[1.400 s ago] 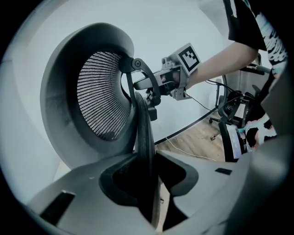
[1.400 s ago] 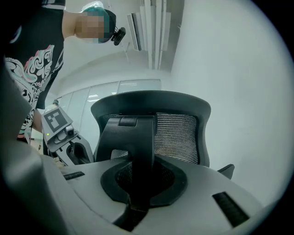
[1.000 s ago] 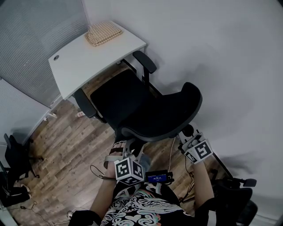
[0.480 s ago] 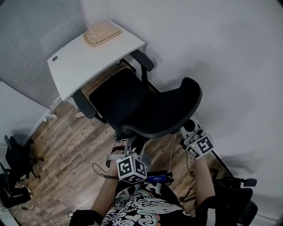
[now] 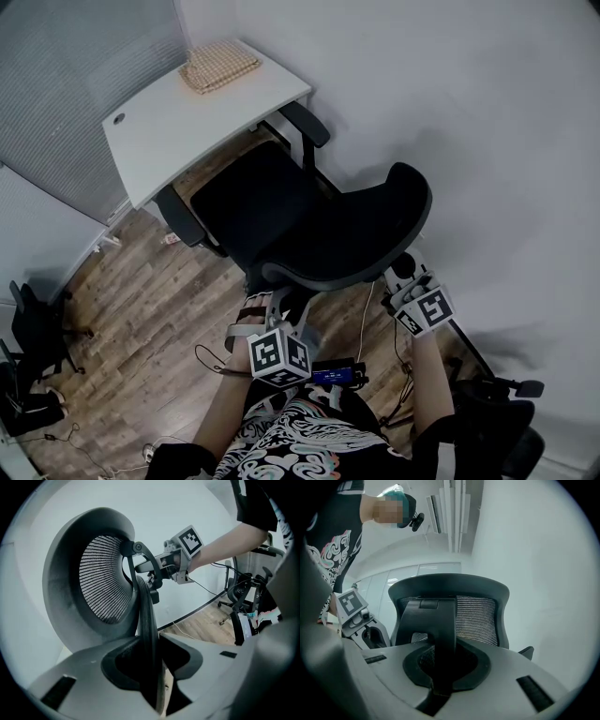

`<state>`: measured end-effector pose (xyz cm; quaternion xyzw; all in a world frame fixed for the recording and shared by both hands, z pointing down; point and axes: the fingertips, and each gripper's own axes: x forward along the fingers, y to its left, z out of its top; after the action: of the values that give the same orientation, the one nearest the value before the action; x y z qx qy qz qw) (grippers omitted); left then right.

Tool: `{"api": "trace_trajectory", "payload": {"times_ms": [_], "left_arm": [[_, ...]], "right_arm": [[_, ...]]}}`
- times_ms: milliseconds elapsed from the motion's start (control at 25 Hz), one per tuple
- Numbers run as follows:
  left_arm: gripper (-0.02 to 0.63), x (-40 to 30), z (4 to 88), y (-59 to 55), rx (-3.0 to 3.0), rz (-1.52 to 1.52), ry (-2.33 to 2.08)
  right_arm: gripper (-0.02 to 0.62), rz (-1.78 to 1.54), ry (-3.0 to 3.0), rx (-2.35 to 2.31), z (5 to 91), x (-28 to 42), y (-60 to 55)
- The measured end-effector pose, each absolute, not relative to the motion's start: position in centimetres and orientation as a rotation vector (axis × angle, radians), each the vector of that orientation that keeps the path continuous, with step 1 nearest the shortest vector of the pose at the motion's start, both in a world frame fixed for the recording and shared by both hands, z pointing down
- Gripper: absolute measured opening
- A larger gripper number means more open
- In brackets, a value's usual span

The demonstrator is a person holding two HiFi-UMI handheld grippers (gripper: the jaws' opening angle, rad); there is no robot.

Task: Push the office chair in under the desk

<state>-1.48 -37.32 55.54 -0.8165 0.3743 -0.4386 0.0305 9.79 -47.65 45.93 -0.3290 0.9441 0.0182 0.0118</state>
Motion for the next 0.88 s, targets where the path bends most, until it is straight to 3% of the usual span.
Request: {"api": "trace_trajectory", "payload": {"times_ms": [560,880], "left_arm": [[0.154,-1.5,55.5,-37.5,-2.426,-1.36,1.166],[0.217,-1.3,55.8,-36.9,-2.439,-1.378,1.116]], "right_arm": [[0.05,0.05,2.923,-1.08,46.0,10.1,-48.1],[0.09,-0.021,2.934,-1.122,46.7,11.0,-47.3]]}}
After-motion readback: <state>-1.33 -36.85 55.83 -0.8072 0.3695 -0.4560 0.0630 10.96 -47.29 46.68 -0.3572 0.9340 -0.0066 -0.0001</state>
